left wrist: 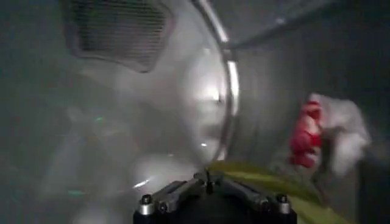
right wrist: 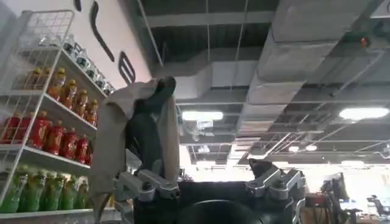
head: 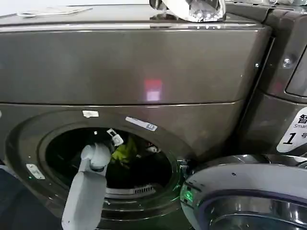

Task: Grasp the clothes from the dryer.

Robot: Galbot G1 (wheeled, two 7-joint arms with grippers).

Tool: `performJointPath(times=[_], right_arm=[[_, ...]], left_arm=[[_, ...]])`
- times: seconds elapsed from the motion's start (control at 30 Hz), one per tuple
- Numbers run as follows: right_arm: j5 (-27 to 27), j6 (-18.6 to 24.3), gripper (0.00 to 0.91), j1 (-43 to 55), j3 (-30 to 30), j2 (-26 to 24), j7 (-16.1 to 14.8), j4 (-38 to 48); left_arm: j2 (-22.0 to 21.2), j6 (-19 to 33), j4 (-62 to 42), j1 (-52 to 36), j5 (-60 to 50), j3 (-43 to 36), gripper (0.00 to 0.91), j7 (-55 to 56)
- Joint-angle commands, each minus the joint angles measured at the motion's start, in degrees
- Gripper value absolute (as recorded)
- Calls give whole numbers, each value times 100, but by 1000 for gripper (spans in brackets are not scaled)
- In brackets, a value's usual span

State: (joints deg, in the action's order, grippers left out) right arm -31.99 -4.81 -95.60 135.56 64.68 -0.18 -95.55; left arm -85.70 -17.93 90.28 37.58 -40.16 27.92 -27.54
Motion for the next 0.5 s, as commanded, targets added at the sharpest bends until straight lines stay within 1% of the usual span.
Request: performJointPath(times=[0.03,0.1,0.23,0.27,0.47,0.5], right_arm=[[-6,5,907,-16,1,3,-8,-12],[6,-3,907,-22,-13,7,15,-32],[15,-16,907,-25,-43,24,28,-93],[8,-16,907,-25,-48,22,30,-100],[-26,-23,907,-9,-56,21,41,-173],[-25,-151,907,-8,-43,23,89,-223]], left_arm=[[-222,-524,468,66,1889,-32,0,2397],[-347,-614,514,132,2210,10,0,2656],[-404,-809,617,297,2776,-51,0,2856],[-392,-761,656,343,2922,-80,0,2876],[-408,-816,743,438,3042,-86,0,2948],[-409,-818,749,442,3041,-88,0,2948]])
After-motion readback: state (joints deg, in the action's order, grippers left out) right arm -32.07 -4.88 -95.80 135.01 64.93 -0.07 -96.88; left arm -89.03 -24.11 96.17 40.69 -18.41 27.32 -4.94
